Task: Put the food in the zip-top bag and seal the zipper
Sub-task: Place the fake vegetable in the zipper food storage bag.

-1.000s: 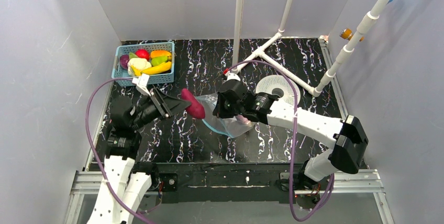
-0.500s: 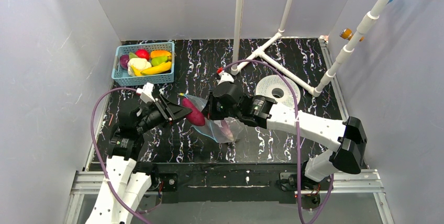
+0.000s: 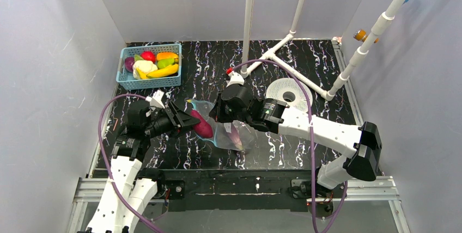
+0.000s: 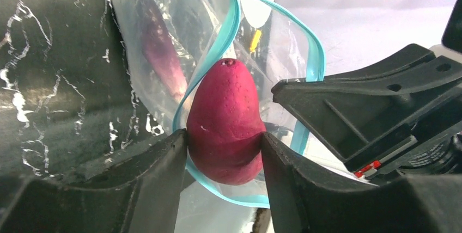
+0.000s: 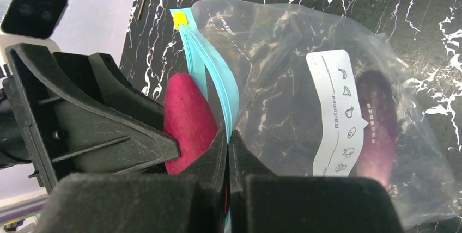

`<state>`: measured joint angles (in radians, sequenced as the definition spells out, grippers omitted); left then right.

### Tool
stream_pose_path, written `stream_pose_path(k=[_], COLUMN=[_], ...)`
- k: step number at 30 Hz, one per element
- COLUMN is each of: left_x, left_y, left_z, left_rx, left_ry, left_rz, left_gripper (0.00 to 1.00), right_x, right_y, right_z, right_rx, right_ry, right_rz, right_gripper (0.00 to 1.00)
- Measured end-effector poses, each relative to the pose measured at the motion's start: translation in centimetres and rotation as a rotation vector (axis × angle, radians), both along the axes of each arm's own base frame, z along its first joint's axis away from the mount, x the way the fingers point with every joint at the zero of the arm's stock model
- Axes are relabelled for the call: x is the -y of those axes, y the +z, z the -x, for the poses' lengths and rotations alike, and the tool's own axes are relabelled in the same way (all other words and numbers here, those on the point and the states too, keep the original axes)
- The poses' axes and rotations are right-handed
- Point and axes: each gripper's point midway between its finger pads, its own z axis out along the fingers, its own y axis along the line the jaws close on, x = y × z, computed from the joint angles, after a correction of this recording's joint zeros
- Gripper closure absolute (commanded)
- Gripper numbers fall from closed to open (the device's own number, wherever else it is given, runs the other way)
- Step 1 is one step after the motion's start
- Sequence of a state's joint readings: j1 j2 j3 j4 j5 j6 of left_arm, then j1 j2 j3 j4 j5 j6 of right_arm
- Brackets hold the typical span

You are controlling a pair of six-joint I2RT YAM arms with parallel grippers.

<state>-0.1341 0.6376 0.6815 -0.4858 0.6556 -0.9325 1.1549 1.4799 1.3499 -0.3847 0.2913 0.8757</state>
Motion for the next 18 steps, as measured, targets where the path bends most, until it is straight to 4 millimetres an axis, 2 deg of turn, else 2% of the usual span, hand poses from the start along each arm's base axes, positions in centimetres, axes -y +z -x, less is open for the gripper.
stream_pose_path(k=[6,13,18], left_x=[0.6,0.8,0.9], left_y=[0.5,0.9,1.6], left_z=[0.4,0.6,0.7], left_rx=[-0.022,-0.027,-0.006], left_ry=[-0.028,-0.047,-0.053], left_rz=[0.043,0.062,0.063], left_gripper=[0.26,0.25,0.24], right_x=[0.0,0.1,0.9], right_y=[0.2,0.4,1.1], right_z=[0.0,0.0,-0.2], right_rx=[0.012,0.018,0.044], right_ry=[0.007,0.005,-0.013], right_rz=[0.003,0.002,0.0], right_gripper=[0.99,0.99,0.99])
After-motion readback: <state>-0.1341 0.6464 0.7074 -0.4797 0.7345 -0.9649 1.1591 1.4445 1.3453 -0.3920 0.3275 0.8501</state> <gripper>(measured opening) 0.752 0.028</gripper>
